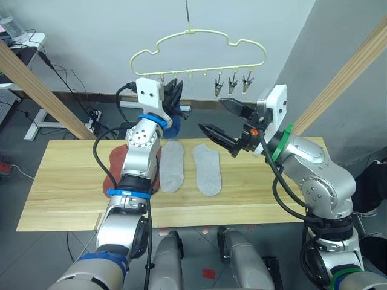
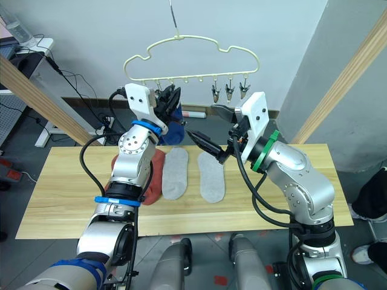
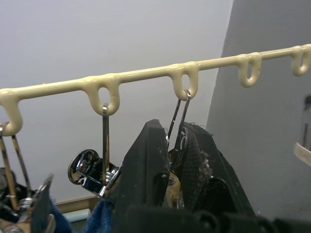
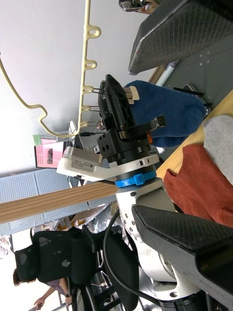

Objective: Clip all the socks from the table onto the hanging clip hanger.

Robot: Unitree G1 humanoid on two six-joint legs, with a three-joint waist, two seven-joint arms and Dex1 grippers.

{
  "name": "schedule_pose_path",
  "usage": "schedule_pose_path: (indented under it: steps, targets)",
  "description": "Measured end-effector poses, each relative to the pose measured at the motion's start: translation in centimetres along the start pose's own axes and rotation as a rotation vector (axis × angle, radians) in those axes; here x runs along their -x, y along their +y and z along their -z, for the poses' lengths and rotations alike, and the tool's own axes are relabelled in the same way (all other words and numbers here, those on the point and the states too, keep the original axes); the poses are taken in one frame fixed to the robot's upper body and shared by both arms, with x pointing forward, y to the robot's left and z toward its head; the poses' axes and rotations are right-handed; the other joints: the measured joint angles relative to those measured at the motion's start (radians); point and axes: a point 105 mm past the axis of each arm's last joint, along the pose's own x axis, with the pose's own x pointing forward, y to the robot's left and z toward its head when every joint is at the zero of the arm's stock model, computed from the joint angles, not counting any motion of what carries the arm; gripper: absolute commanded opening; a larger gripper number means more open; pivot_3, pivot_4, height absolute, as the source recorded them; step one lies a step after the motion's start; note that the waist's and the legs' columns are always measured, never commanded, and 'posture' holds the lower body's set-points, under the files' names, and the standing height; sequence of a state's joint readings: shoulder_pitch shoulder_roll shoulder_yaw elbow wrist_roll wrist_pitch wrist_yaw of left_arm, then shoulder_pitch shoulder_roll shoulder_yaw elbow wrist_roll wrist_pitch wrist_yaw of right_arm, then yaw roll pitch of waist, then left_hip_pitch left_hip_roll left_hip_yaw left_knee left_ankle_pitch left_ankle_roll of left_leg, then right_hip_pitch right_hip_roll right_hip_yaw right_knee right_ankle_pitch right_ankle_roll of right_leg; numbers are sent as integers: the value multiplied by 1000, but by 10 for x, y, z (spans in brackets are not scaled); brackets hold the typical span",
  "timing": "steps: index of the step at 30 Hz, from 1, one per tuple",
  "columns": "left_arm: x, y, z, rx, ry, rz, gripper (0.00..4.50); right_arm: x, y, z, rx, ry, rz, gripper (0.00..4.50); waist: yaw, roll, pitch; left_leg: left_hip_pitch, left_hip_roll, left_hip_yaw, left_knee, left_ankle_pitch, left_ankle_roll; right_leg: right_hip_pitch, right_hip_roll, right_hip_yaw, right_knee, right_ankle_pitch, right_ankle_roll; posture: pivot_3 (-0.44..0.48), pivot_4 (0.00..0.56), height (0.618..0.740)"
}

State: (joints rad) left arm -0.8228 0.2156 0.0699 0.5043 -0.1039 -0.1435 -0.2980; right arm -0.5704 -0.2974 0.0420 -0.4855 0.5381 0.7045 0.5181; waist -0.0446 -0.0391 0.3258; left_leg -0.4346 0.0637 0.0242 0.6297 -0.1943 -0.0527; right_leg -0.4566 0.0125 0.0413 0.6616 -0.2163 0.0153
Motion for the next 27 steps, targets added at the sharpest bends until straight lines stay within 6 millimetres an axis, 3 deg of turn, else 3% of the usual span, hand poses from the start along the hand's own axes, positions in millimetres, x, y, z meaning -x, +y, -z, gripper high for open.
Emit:
schedule_pose_path:
  steps: [5, 9, 13, 22, 27]
  targets:
    - [0, 1, 0, 4, 3, -1, 252, 1, -6, 9, -2, 33, 37, 4500, 0, 0, 0, 0, 0, 0, 0, 0, 0, 0, 0, 0, 0, 0, 0, -84, 315, 740]
    - [4, 2, -2, 40, 37, 21, 252, 15, -31, 87, 51, 379, 131, 4500, 0, 0, 0, 0, 0, 1, 0, 0, 0, 0, 0, 1, 0, 0, 0, -63, 314, 740]
    - [13, 1, -7, 136, 129, 110, 252, 12, -35, 139, 38, 545, 111, 4500, -14, 0, 0, 1, 1, 0, 0, 0, 0, 0, 1, 1, 2, 0, 0, -39, 314, 740]
    - [46, -2, -28, 449, 374, 317, 252, -27, -37, 182, 80, 648, 13, 4500, -14, -1, 0, 2, 1, -1, 0, 0, 0, 0, 1, 0, 3, 0, 0, -12, 306, 740]
    - [54, 10, -33, 457, 406, 321, 252, -44, -39, 202, 122, 688, 25, 4500, -10, -1, -1, 2, 0, 0, 0, 0, 0, 0, 0, 0, 2, 0, 0, -2, 304, 740]
